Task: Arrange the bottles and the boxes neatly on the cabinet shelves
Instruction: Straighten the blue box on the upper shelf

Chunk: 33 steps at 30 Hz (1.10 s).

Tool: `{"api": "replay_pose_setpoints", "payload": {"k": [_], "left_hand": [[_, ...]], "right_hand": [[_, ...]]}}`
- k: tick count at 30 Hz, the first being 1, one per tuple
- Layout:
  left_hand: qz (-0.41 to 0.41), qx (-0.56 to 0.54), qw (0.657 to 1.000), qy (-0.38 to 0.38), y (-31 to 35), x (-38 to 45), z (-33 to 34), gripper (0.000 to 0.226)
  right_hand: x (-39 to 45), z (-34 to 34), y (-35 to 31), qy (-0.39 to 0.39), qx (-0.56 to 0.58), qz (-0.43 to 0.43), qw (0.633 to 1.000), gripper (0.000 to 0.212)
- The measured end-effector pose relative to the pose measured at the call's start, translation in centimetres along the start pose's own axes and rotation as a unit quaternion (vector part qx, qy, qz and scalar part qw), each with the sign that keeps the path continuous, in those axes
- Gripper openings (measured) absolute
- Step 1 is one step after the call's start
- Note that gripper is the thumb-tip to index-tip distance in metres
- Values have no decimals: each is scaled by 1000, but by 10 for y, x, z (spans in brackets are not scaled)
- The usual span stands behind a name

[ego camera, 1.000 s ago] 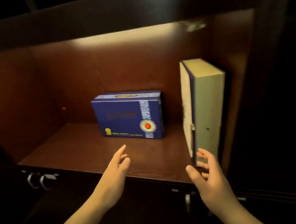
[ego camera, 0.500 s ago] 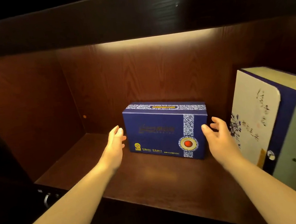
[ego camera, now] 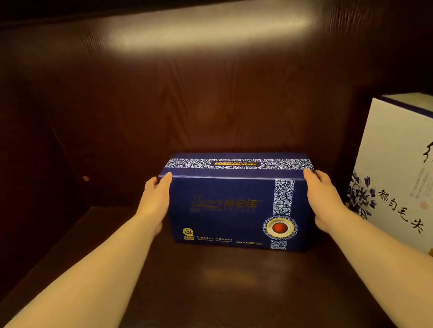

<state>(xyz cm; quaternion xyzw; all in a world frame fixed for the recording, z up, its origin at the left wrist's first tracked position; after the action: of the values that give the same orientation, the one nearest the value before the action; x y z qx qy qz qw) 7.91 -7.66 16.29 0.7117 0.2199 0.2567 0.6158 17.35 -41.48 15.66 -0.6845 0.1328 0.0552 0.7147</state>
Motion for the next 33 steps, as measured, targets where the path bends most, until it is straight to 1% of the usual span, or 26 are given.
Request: {"api": "replay_pose_setpoints", "payload": {"k": [3, 5, 7, 12, 17, 24, 27, 30, 33], "left_hand": [[-16, -29, 999, -23, -2, 14, 7, 53], [-16, -36, 999, -30, -4, 22, 7, 48], [-8, -42, 998, -42, -7, 27, 8, 45], [-11, -76, 994, -72, -7, 25, 4, 37], [-11, -107, 990, -89, -7, 15, -6, 32], [7, -128, 987, -98, -7, -9, -46, 28], [21, -132, 985, -111, -5, -20, -71, 25], [30, -137, 984, -105, -5, -32, -94, 23], [39, -129, 984, -121, -7, -46, -119, 22]], "right_hand": [[2, 3, 3, -5, 9, -3, 1000, 43], [6, 3, 6, -15, 17, -1, 1000, 48], [7, 3, 7, -21, 24, 0, 999, 47], [3, 3, 3, -19, 44, -1, 999, 30], [-12, 2, 6, -21, 55, -8, 998, 29], [-56, 3, 16, -42, 69, -22, 997, 30], [-82, 7, 19, -54, 69, -32, 996, 30], [-107, 12, 22, -56, 73, -41, 995, 31], [-134, 18, 29, -59, 75, -44, 994, 32]]}}
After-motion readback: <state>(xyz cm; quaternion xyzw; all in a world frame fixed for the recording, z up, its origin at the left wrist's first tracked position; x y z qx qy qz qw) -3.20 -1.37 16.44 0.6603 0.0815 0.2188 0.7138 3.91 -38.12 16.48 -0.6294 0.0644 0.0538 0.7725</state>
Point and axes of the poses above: each hand's wrist, its own x-axis towards the middle knuckle, its own z-axis out of the palm, y = z × x, the point moved 1 cm from there along x, towards the middle knuckle, and after that the axes turned 9 degrees about z, right-handed, at the moved point
